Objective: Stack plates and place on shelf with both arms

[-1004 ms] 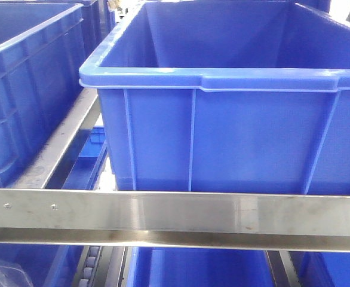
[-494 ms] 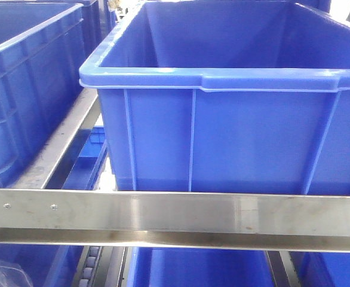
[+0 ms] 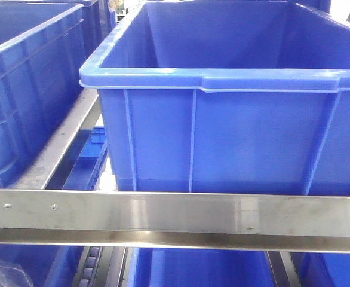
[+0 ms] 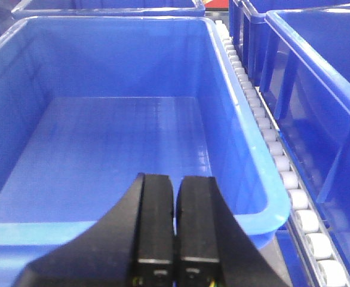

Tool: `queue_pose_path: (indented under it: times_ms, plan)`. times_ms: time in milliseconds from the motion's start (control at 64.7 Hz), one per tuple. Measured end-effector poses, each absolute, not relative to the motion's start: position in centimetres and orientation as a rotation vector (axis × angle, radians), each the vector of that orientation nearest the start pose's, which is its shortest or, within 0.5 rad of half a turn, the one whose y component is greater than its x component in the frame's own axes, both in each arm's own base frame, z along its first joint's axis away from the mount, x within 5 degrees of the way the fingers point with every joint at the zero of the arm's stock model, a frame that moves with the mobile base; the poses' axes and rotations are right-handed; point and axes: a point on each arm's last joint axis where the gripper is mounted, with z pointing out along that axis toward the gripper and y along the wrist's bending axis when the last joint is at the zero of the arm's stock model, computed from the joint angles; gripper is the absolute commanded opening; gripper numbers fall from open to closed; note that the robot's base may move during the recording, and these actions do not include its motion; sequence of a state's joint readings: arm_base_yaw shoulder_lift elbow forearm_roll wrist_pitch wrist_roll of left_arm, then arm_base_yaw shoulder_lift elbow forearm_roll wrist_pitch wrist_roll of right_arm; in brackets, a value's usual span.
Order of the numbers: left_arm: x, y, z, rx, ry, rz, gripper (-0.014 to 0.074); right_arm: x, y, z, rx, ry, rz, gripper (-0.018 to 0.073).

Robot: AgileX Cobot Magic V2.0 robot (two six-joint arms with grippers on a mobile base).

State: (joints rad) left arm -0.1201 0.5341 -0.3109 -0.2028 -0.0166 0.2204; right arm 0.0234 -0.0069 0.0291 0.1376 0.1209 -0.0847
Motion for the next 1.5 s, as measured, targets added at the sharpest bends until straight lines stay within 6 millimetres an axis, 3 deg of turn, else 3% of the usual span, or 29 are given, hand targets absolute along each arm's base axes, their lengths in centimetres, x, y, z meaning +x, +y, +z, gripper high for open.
queue_pose_path:
  times_ms: [1020, 1143, 1360, 1499]
  plan:
    - [11.8, -1.4, 27.7, 0.114, 1.687, -0.074, 0.0082, 5.7, 0.3, 19.2, 0.016, 1.637, 0.066, 0.0049]
    - [11.7, -1.1, 26.9, 0.102, 1.657, -0.048, 0.0082, 5.7, 0.3, 19.2, 0.016, 1.637, 0.066, 0.0049]
    - [8.9, -0.7, 24.6, 0.16, 1.404, 0.063, 0.0082, 5.7, 0.3, 19.2, 0.016, 1.637, 0.066, 0.0049]
    - [7.3, -0.6, 23.4, 0.165, 1.363, 0.066, 0.0082, 5.7, 0.3, 19.2, 0.016, 1.637, 0.066, 0.0049]
